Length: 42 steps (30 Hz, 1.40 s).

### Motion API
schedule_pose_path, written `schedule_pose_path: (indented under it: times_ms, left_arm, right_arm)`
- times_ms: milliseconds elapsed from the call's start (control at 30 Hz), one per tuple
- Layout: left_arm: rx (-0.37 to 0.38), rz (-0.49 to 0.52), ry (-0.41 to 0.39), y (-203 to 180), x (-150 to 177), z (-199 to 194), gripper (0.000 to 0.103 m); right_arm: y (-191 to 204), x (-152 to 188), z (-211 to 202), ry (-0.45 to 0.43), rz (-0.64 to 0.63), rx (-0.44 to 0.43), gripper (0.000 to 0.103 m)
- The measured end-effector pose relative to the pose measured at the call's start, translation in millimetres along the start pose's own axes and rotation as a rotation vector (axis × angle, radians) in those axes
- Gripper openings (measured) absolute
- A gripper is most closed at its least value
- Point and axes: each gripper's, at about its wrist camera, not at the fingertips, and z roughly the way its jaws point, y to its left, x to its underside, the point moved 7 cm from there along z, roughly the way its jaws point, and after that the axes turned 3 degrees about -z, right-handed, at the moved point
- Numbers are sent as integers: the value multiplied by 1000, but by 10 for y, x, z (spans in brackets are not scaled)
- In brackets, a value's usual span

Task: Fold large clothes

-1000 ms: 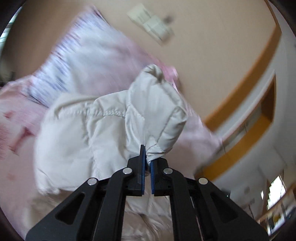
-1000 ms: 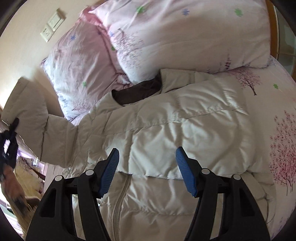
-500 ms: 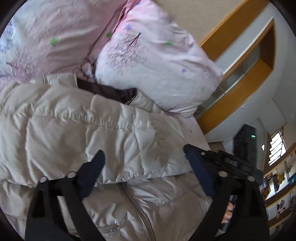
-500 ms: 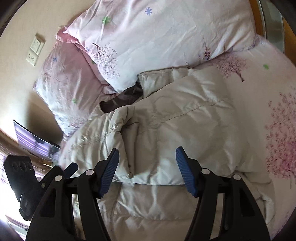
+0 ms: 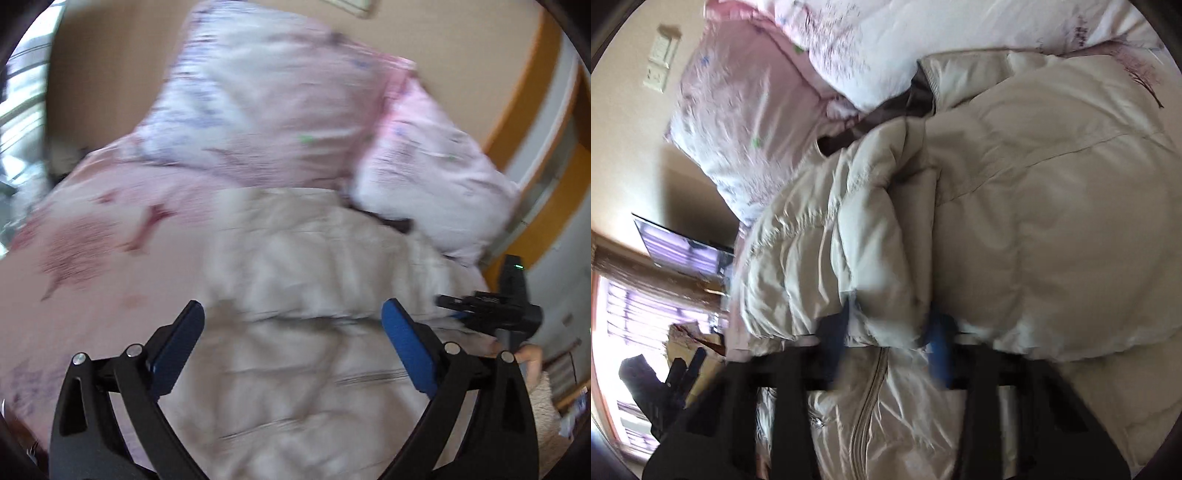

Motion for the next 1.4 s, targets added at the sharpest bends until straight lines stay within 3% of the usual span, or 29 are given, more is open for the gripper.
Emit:
schedule_pose_path:
  times_ms: [167,233,367,467,500,600,700,867,1000,1100,1400]
  left_arm:
    - [-83,-66,-41,522,32,-237,96]
    - [-125,-37,-76,626,57,-288,96]
    - [-159,50,-100,643,167,-282,96]
    - [-135,73,-69,615,271,-237,96]
    - [-122,80,-59,602,307,-226,96]
    - [-101,116,-55,575,378,-212,96]
    - [-118,135,-21,582,453,-178,96]
    - [-92,101,44,605,535,-108,96]
    - [-59,74,79,623,594,-72,96]
    - [-57,62,96,662,639,-54,96]
    - [-24,-8,127,776,759,-80,98]
  right_arm:
    - [112,-94,-440,-184,-28,8,12]
    - [5,-56,-444,-178,2,38,12]
    - [-312,114,-145,-70,81,121,14]
    - [-318,130,-143,-61,69,150,23]
    - [-299,124,-198,-72,59,171,31]
    - [-233,50,-528,-195,28,230,34]
    - [-143,6,-767,-283,-34,231,34]
    - [80,64,-609,-220,-121,148,24]
    - [-41,77,-317,-126,-98,203,24]
    - [-218,71,-77,-49,-53,261,17]
    - [-300,75,-55,1,-9,190,19]
